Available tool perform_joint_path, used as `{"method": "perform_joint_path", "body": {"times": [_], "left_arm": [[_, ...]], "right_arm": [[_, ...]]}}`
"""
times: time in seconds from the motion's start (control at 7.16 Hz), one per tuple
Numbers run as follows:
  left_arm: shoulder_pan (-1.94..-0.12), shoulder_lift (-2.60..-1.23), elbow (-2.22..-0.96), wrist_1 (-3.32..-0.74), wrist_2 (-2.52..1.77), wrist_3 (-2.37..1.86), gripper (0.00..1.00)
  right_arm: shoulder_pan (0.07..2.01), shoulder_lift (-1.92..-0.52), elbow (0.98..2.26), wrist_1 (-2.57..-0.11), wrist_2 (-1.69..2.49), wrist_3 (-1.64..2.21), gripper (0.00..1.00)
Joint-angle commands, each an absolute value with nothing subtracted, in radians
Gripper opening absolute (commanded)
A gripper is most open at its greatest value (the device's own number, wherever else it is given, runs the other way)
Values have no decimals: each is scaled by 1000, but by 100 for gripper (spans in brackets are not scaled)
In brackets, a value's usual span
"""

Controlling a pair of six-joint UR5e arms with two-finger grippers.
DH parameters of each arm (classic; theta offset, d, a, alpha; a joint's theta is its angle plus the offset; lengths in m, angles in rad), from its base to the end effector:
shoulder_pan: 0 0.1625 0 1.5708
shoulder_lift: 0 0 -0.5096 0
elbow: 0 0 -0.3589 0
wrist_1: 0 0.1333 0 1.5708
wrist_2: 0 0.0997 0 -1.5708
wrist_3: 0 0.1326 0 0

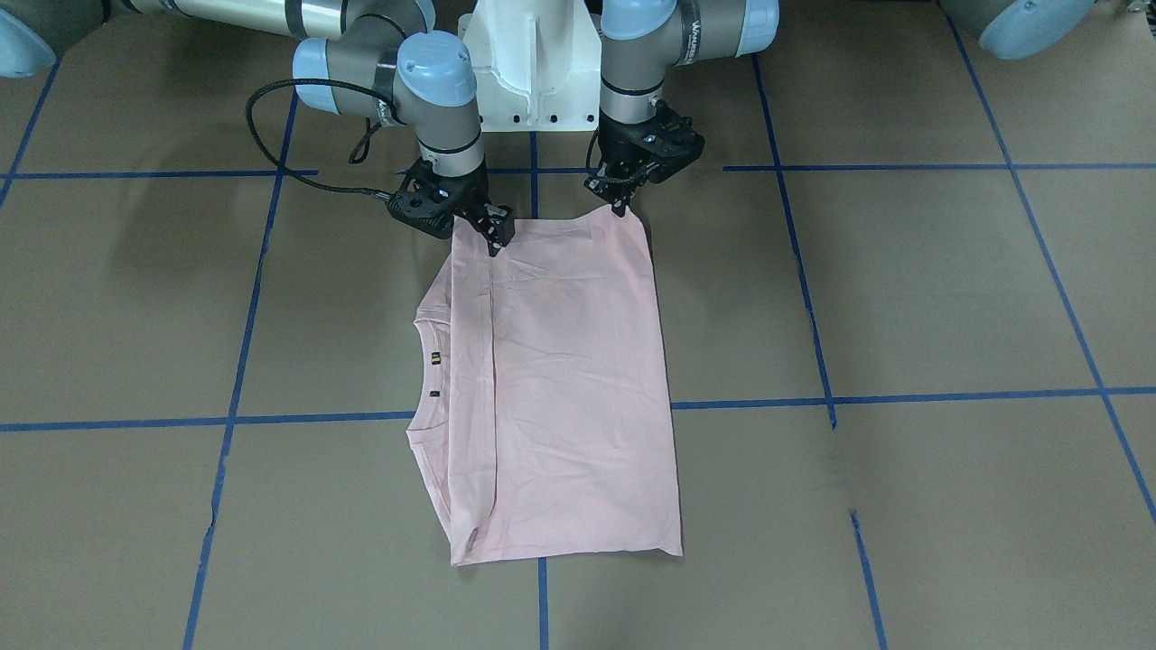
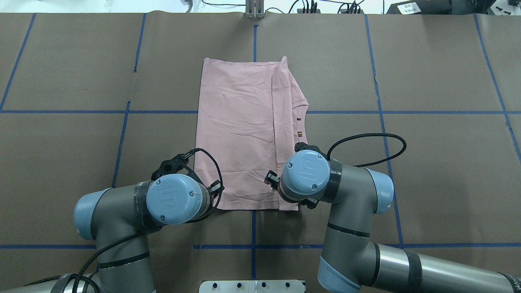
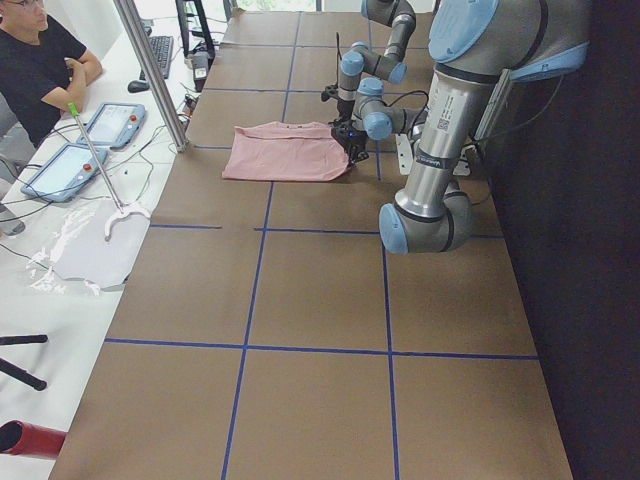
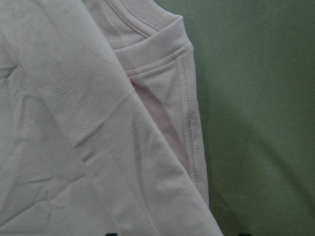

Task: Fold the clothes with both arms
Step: 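Lift the near edge with both grippers and fold it away from the robot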

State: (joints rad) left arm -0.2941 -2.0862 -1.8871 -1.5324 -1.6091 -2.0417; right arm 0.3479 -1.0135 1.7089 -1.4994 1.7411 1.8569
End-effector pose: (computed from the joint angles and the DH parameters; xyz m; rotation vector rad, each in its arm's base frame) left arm 0.5919 -0.3133 0.3625 -0.1086 0.8048 -0.7085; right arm -0.6274 -0.3454 0.3900 -0.1399 -0.7793 0.5358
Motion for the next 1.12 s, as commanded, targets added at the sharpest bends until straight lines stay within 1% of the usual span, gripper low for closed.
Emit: {"method": "perform_joint_path", "body": {"times": [0.0, 0.14, 0.7, 0.84, 0.98], "left_arm": [[-299, -2086, -1890, -1532, -1609, -2042, 0], [-299, -2086, -1890, -1532, -1609, -2042, 0], [-299, -2088, -1888, -1534, -1609, -2042, 0], [-298, -2089, -1891, -1534, -1611, -2033, 0], [-298, -2094, -1901, -1531, -1615, -1996, 0]], "right_arm": [[347, -1012, 1710, -1499, 1741, 1852, 2], [348, -1012, 1712, -1499, 1743, 1848, 0], [348, -1012, 1720, -1494, 1741, 1845, 0], [354, -1020, 1730, -1455, 1741, 1847, 0], [359, -1049, 1768, -1427, 1740, 1847, 0]]}}
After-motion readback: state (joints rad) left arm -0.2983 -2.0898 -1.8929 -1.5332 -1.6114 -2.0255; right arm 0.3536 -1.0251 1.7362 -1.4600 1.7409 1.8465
